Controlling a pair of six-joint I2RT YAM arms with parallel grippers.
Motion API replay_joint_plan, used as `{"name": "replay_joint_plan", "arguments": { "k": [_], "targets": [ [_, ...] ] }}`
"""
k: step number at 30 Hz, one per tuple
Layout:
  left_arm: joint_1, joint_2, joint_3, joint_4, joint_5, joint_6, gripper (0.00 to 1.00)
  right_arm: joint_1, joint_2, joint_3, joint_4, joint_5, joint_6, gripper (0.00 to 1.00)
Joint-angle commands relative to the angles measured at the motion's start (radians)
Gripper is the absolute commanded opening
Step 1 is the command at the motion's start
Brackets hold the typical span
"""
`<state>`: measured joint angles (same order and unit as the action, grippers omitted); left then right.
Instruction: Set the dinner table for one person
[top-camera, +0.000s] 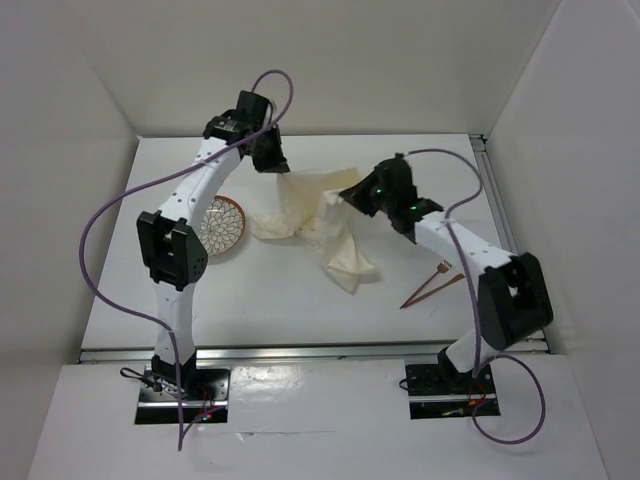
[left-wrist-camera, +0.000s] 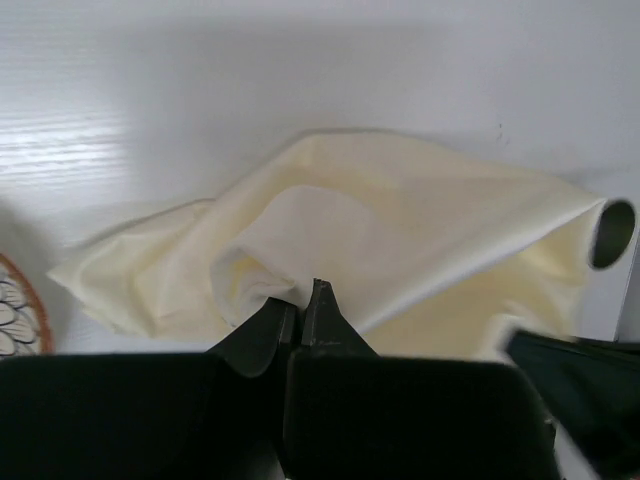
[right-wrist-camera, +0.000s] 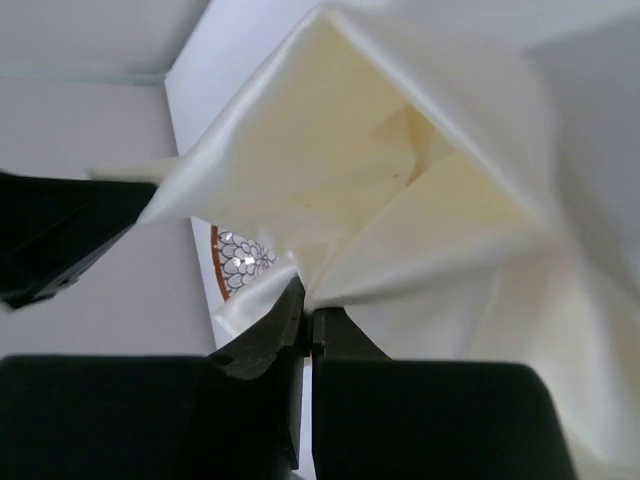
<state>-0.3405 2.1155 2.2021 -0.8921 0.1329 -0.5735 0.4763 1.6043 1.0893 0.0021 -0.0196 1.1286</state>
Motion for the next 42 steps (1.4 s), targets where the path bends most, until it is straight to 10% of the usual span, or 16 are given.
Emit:
{"name": "replay_joint_plan", "arguments": {
  "k": [1, 12, 26, 38, 40, 41, 42],
  "targets": [
    [0.069, -0.097, 0.062, -0.005, 0.026, 0.017, 0.00, -0.117, -0.161, 0.087, -0.172, -0.103, -0.342, 0.00],
    [0.119, -0.267, 0.057, -0.015, 0.065, 0.008, 0.00, -0.212, -0.206, 0.538, -0.717, -0.060, -0.854, 0.00],
    [0.323, -0.074, 0.311, 0.219, 0.281, -0.138, 0.00, -0.409, 0.396, 1.406, -0.640, -0.232, -0.992, 0.00],
    [0.358, -0.397, -0.350, 0.285, 0.357, 0.006, 0.00, -0.418, -0.206, 0.323, -0.346, -0.326, -1.020, 0.01],
    [0.344, -0.518, -0.579, 0.285, 0.332, 0.030, 0.04, -0.418, -0.283, 0.212, -0.359, -0.316, -1.020, 0.30],
    [0.344, -0.552, -0.649, 0.285, 0.318, 0.031, 0.23, -0.406, -0.352, 0.122, -0.399, -0.316, -1.008, 0.81],
    [0.344, -0.583, -0.712, 0.274, 0.292, 0.018, 0.45, -0.406, -0.381, 0.086, -0.427, -0.316, -0.998, 0.95]
  ]
}}
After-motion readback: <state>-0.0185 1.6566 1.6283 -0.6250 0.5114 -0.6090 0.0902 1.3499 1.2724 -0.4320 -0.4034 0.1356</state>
